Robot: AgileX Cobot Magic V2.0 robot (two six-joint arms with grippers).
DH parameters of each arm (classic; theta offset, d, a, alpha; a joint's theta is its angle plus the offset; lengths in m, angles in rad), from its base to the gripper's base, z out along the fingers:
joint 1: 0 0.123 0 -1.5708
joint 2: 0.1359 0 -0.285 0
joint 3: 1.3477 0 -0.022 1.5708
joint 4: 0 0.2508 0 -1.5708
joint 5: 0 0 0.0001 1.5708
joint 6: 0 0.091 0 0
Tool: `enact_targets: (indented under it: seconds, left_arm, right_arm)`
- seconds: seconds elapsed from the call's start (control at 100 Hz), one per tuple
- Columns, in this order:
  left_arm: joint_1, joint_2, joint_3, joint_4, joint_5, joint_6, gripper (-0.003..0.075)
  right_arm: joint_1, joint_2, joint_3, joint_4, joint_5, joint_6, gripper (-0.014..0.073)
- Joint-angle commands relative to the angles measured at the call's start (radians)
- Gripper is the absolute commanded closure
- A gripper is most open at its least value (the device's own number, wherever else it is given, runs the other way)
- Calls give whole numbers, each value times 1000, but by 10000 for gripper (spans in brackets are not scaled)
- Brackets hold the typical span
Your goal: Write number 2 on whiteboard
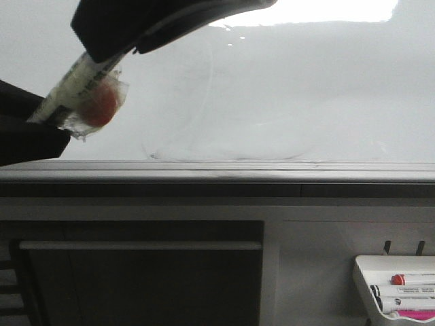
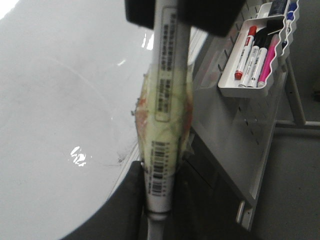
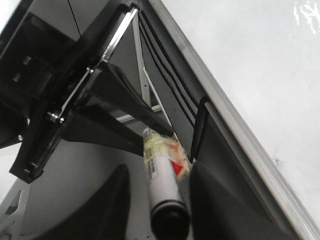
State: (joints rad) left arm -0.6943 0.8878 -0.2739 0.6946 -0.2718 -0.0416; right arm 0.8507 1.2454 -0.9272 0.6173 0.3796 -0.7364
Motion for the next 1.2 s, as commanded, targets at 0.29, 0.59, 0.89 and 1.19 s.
enact_targets:
  seconds: [0.29, 0.59, 0.89, 1.19]
  left_arm:
    - [-4, -16, -28, -63, -88, -11, 478]
    - [103, -152, -37, -420, -87, -11, 326]
    - [154, -186, -37, -545, -146, -11, 739]
    - [154, -186, -37, -554, -166, -11, 739]
  right_arm:
    - [-1, -5, -35, -74, -49, -15, 665]
    - [-156, -72, -37, -74, -162, -9, 664]
    - [-257, -49, -45, -74, -211, -9, 662]
    - [-334, 56, -159, -77, -194, -9, 662]
